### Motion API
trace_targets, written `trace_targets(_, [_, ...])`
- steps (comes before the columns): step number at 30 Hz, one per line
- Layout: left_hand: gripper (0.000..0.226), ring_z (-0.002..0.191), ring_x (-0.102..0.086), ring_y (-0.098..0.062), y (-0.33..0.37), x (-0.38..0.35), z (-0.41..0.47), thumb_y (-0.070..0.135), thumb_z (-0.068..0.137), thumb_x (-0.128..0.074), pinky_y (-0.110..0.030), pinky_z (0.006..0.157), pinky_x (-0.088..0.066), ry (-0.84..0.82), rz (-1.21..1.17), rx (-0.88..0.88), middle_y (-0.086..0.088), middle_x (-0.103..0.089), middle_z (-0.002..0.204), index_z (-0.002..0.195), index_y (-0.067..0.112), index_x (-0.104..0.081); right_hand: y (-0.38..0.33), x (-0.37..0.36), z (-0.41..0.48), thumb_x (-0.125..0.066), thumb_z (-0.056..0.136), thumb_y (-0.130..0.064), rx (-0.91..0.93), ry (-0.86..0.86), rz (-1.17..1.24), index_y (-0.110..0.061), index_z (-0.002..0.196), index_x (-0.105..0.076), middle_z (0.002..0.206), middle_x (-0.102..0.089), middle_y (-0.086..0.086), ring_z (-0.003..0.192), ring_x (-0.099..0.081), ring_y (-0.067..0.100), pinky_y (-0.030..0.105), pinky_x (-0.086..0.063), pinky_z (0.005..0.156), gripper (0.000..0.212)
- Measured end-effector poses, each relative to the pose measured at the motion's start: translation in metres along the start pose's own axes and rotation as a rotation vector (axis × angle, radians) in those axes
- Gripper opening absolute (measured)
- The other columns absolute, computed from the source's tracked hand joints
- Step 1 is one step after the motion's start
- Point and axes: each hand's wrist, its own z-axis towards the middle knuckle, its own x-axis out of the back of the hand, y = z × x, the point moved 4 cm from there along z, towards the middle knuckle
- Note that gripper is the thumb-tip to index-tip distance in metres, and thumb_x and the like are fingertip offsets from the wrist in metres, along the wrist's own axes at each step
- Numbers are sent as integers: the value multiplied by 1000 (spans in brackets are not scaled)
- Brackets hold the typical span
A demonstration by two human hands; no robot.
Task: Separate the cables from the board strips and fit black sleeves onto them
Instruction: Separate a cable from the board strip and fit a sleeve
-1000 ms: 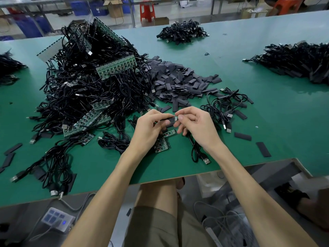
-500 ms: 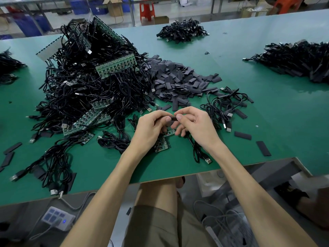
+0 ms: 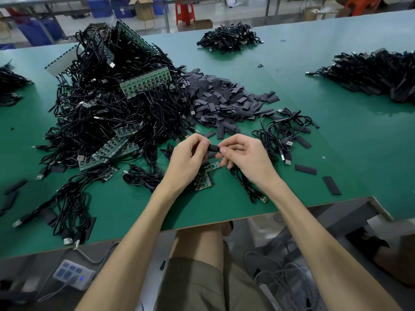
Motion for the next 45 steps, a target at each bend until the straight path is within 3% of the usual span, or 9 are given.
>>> trace_targets(4, [25,79,-61,-42,1,-3,-1,26,108,-49,-59,77,-57,-38,-12,33,-4,-60,75,97,8,-63,1,0,1,-67,95,2,-6,-1,3,-2,98,-70,77,-77,10,63,-71,19,25,-54,58,6])
trace_targets(6, [24,79,-63,-37,1,-4,-1,25,108,-48,-52,76,-60,-38,-11,36,-5,-61,77,98,8,-63,2,0,1,-67,95,2,-8,0,3,-3,98,-70,77,-77,10,63,-71,20,25,-54,57,6])
trace_targets(9, [24,64,-60,-10,2,-3,-1,21,109,-48,-31,63,-57,-7,-55,30,7,-64,74,99,9,-66,2,0,2,-67,96,1,-4,10,15,-5,97,-70,78,-77,11,63,-72,21,25,-54,57,7])
trace_targets(13, [32,56,-59,-15,4,1,-1,20,111,-40,-23,53,-46,58,-134,32,0,-67,73,100,3,-64,3,1,1,-67,96,-1,-19,31,39,-2,98,-68,80,-77,13,64,-73,24,29,-55,57,2])
trace_targets(19, [34,59,-67,-18,1,1,0,33,108,-50,-24,54,-49,60,-188,39,-13,-72,77,97,7,-69,3,1,2,-69,96,-4,-11,24,14,-2,96,-68,80,-77,12,66,-74,25,29,-55,58,2])
trace_targets(23, [17,63,-69,-16,0,-1,-1,23,103,-60,-20,57,-50,-3,-133,10,-6,-75,81,96,11,-70,5,1,2,-71,95,-5,-19,15,22,-5,95,-70,80,-77,12,67,-73,24,29,-55,60,2])
trace_targets(28, [15,63,-69,-17,1,-1,0,15,103,-61,-22,58,-51,-32,-143,-5,-7,-75,80,98,4,-70,6,1,2,-72,94,-5,-12,-3,24,-4,95,-70,80,-77,13,67,-74,25,29,-55,60,3])
trace_targets(39, [13,70,-73,-25,0,1,-2,19,98,-68,-28,60,-56,0,-295,46,-11,-76,83,101,7,-66,3,0,1,-71,95,-3,5,-8,32,-2,99,-68,79,-76,12,67,-73,26,32,-56,61,5])
trace_targets(45, [15,70,-72,-18,0,3,-1,21,95,-73,-23,57,-54,11,-404,79,-12,-77,83,99,7,-73,2,0,1,-71,94,-3,9,-20,58,-2,99,-68,78,-76,12,67,-73,26,31,-57,60,6])
